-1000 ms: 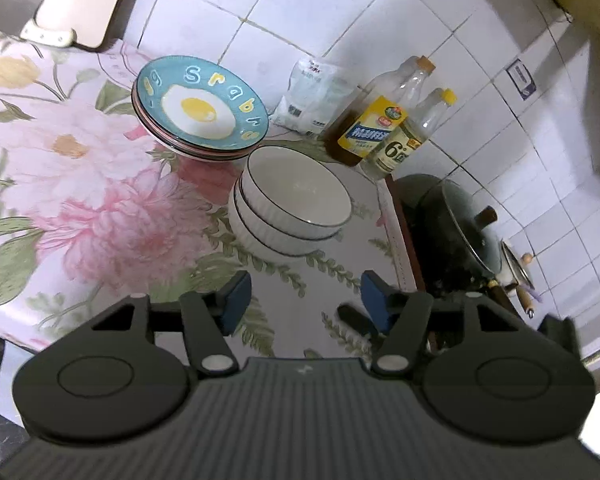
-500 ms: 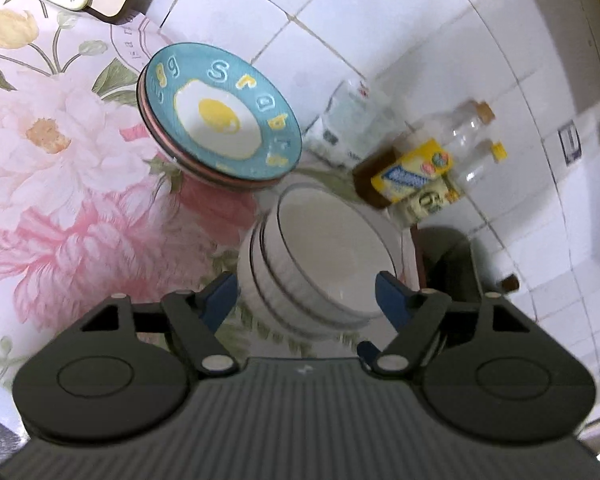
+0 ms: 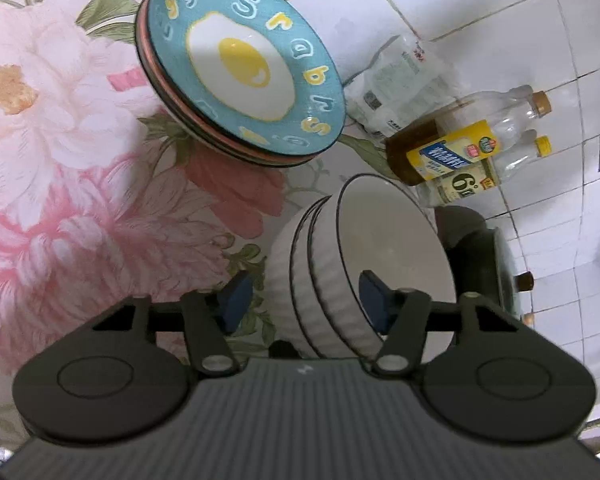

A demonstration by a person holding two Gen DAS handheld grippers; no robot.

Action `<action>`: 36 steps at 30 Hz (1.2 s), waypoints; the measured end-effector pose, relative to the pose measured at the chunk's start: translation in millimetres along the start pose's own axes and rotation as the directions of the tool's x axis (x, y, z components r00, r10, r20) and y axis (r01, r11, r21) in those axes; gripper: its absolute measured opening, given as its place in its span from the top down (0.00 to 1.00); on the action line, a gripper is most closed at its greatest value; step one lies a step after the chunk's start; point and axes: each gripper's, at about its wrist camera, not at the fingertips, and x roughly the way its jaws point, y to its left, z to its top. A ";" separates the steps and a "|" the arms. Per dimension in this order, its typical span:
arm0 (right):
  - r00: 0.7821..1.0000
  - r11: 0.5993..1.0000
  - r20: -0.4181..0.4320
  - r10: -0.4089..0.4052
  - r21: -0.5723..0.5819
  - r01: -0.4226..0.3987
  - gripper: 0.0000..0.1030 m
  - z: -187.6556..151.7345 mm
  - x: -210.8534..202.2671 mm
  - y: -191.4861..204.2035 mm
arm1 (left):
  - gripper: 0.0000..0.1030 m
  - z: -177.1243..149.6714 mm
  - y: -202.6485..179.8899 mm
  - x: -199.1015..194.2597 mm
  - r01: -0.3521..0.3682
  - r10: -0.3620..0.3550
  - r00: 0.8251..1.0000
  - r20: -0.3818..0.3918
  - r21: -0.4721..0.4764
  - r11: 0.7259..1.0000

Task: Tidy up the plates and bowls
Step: 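Grasp the bowl stack rim with the left gripper while the right gripper grips the opposite rim, then lift the bowl stack with both grippers and carry it over the egg plate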

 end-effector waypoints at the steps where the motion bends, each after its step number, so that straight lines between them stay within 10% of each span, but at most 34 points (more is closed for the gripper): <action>1: 1.000 1.000 0.000 0.010 0.001 -0.010 0.03 0.3 1.6 -1.6 | 0.47 1.2 -0.5 1.6 -0.001 0.001 1.000 0.002 0.007 1.000; 36: 0.992 0.991 -0.007 0.127 -0.034 -0.127 0.00 2.6 9.5 -11.9 | 0.63 -13.4 -15.7 11.2 -0.098 0.094 0.994 0.050 0.074 0.992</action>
